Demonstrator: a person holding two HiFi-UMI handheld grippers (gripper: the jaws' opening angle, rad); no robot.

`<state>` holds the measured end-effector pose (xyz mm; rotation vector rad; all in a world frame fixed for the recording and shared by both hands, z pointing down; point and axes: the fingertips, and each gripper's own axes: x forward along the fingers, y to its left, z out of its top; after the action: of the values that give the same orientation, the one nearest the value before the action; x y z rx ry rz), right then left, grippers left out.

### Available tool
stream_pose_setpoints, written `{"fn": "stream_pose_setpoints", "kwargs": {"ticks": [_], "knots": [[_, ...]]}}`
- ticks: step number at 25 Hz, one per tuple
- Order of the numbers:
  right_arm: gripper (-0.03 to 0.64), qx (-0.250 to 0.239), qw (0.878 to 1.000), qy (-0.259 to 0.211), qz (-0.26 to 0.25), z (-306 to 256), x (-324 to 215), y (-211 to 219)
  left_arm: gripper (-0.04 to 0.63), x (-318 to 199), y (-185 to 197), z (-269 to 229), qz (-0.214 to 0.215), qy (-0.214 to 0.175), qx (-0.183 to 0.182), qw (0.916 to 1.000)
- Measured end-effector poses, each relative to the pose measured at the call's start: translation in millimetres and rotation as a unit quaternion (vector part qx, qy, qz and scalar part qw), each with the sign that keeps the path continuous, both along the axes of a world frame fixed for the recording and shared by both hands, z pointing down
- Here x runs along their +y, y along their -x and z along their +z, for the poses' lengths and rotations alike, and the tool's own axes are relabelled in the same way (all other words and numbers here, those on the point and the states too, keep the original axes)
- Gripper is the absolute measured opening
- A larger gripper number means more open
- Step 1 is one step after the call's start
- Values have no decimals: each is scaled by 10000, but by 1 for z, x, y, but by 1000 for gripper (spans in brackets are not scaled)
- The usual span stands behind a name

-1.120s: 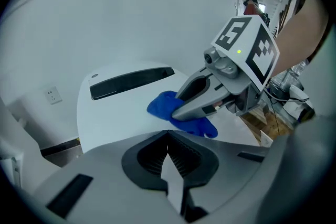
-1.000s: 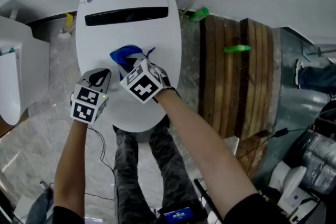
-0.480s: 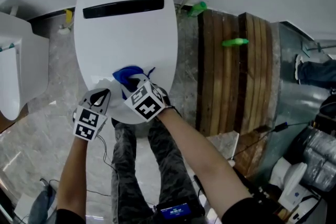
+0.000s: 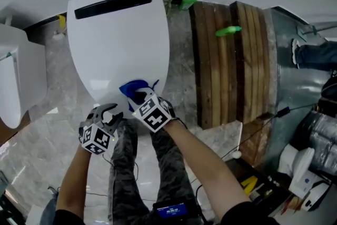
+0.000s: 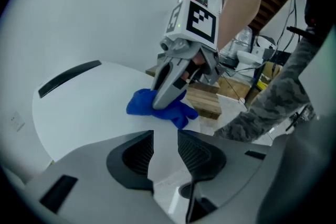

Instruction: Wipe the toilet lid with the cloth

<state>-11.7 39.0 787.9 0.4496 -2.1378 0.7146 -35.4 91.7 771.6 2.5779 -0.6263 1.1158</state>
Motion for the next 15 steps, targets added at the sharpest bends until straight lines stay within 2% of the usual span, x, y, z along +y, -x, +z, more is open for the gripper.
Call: {"fn": "stream_pose_setpoints", "kwargs": {"ticks": [2,5,11,15], "knots": [[57,-8,9999,-8,139,0,9,-6,138,10,-6,5,297,-81,-168,9994],[57,-107,9992,3,394,-1,23,-14,174,22,-13,10,492,-200,-368,9979],[57,-281,9986,-15,449,3,46,-29,186,45,-22,29,566,-333,-764,9949],[57,-405,9980,24,481,4,63,-55,192,51,-28,37,456,-863,-1339,9862]]}}
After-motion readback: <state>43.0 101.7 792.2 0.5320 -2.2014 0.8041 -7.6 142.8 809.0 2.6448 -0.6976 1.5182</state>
